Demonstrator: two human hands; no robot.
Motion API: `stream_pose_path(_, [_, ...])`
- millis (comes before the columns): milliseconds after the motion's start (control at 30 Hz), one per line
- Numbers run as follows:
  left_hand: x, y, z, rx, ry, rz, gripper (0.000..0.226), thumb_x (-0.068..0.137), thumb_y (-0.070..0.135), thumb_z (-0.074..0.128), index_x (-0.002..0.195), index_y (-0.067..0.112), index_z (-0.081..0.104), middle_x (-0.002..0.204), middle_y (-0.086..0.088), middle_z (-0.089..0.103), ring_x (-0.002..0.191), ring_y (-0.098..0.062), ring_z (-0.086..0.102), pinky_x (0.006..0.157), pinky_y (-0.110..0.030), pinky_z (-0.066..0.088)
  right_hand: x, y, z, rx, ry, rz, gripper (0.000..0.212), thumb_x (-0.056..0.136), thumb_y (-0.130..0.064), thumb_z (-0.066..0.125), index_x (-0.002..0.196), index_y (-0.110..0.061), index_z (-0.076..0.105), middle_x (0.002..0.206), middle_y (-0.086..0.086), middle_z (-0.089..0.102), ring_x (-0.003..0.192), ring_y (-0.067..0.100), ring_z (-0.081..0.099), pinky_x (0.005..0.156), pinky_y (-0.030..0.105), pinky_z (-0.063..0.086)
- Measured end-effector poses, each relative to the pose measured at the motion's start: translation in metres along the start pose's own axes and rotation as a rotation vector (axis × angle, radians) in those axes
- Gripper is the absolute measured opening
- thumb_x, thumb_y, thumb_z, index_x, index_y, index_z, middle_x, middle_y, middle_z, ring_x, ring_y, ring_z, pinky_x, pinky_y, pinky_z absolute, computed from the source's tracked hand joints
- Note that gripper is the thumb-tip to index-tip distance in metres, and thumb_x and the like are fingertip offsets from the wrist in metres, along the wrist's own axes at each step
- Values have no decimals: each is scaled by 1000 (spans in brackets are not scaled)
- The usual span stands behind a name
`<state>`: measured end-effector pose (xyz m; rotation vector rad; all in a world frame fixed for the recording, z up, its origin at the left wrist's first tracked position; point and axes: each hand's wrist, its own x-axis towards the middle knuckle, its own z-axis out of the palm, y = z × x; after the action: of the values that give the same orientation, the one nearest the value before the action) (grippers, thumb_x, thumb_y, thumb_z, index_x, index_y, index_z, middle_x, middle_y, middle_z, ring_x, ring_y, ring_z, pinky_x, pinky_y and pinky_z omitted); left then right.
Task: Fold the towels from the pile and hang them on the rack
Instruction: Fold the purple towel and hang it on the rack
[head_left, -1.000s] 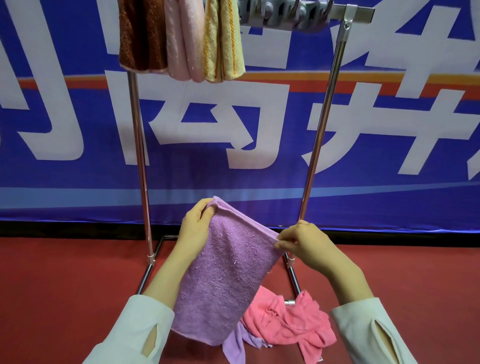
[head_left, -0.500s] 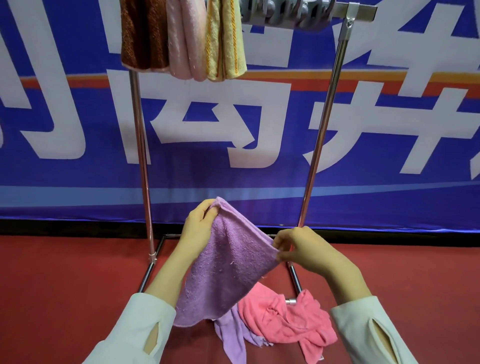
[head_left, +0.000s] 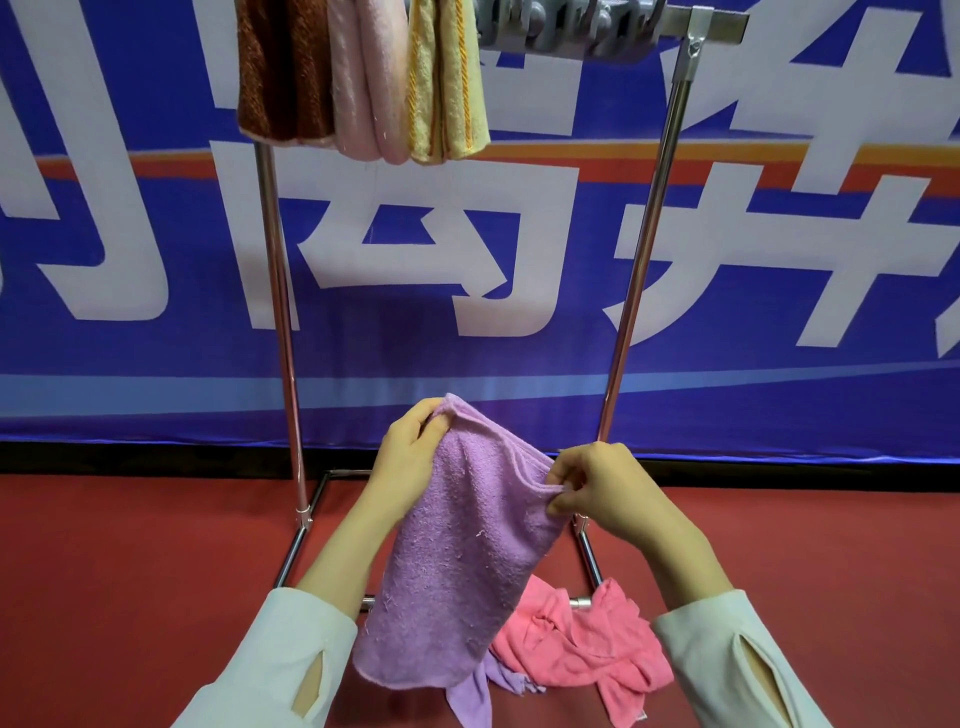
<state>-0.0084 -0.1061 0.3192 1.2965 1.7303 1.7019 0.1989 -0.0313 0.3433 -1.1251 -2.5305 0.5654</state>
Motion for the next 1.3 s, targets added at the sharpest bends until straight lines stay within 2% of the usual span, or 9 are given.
stream_pose_path(133, [2,-2,-7,-54,58,-33,15,98,26,50,97,30,65,96,11,69,92,-8,60,85,-28,45,-1,11,-8,27,67,13,21,68,-22,83,67,-30,63,64,-8,59,66,11,53,67,30,46])
stream_pose_path(300, [0,-6,-4,-70,78,-99,15,98,26,51,95,29,65,94,6,69,92,-13,61,85,-33,47,-4,22,-12,22,127,-47,29,79,-42,75,64,-30,53,81,-6,49,77,4,45,63,12,33])
stream_pose_path(400, [1,-6,-2,-114,89,-133,16,98,24,51,94,28,66,94,3,70,88,-12,60,82,-32,47,-4,21,-10,185,188,-7,29,83,-37,72,67,-23,52,83,-4,54,70,4,47,61,9,34])
stream_pose_path(567, [2,-3,0,-246,131,-173,9,96,9,52,100,12,58,82,1,63,75,-12,53,65,-20,41,-2,19,-10,754,243,79,25,83,-18,74,73,-17,50,70,5,56,69,16,51,62,34,48])
stream_pose_path(667, [1,-1,3,-300,199,-191,20,92,4,55,102,14,41,74,-5,55,66,-15,45,62,-26,35,-3,15,-12,925,266,69,11,90,-9,64,89,-15,55,78,12,52,68,14,52,57,24,49])
stream_pose_path(833, [-3,9,5,-28,131,-38,43,87,-10,43,63,21,61,78,3,59,74,-7,50,69,-20,36,-5,14,-15,974,192,-38,22,96,-8,54,86,-22,68,85,1,58,77,19,46,61,24,43])
stream_pose_path(1033, [-12,26,18,197,182,-42,10,86,21,66,95,17,68,107,0,52,96,-12,53,76,-13,31,-15,-3,-19,977,31,-181,27,95,-5,54,86,-22,72,91,-5,68,80,9,55,67,19,48])
stream_pose_path(1133, [-16,27,26,259,250,-52,41,72,40,79,100,17,61,106,3,45,91,-11,49,78,-21,35,-18,-17,-19,895,-64,-247,17,91,-1,60,92,-14,71,94,-4,70,86,7,62,78,22,51])
stream_pose_path(1300, [-17,26,25,359,314,-58,50,63,54,80,96,23,57,105,5,45,101,-18,55,85,-36,47,-20,-25,-17,775,-168,-290,31,83,15,61,102,-10,67,90,-6,70,73,2,58,72,14,47])
